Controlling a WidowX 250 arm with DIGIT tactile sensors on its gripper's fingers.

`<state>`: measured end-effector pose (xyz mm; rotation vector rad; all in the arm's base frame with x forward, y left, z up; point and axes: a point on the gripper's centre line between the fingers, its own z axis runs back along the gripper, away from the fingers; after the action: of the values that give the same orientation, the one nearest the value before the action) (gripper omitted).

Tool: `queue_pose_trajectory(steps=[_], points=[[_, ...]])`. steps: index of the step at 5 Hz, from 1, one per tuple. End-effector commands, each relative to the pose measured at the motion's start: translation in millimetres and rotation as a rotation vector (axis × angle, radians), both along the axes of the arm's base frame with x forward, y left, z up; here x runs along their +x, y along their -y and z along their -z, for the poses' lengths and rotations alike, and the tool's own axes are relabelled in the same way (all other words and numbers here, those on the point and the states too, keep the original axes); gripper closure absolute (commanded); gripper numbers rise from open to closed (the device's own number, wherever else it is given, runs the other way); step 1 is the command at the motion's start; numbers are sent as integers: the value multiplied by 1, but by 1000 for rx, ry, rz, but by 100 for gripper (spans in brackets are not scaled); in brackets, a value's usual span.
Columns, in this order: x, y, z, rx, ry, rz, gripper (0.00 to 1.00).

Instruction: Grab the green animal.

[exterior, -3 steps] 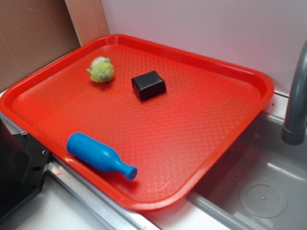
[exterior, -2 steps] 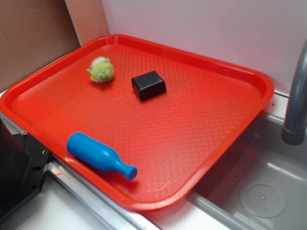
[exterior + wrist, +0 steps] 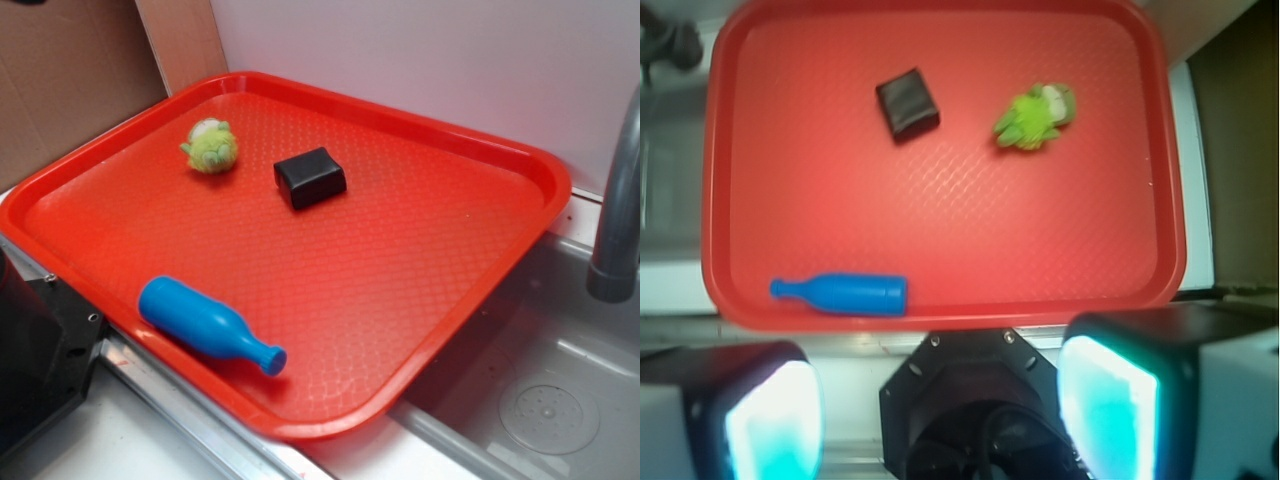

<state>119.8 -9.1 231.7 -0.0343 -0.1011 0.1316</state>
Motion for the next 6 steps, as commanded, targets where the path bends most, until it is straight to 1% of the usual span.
queue_pose_trajectory(steps=[1,2,3,4,5,6], points=[[23,-23,21,-12,53,-396,0],[37,-42,41,-34,66,-612,0],[54,-57,64,-49,106,-773,0],[73,-66,88,0,115,-862,0],[91,-76,111,24,113,-931,0],[106,-86,137,-1,100,-979,0]])
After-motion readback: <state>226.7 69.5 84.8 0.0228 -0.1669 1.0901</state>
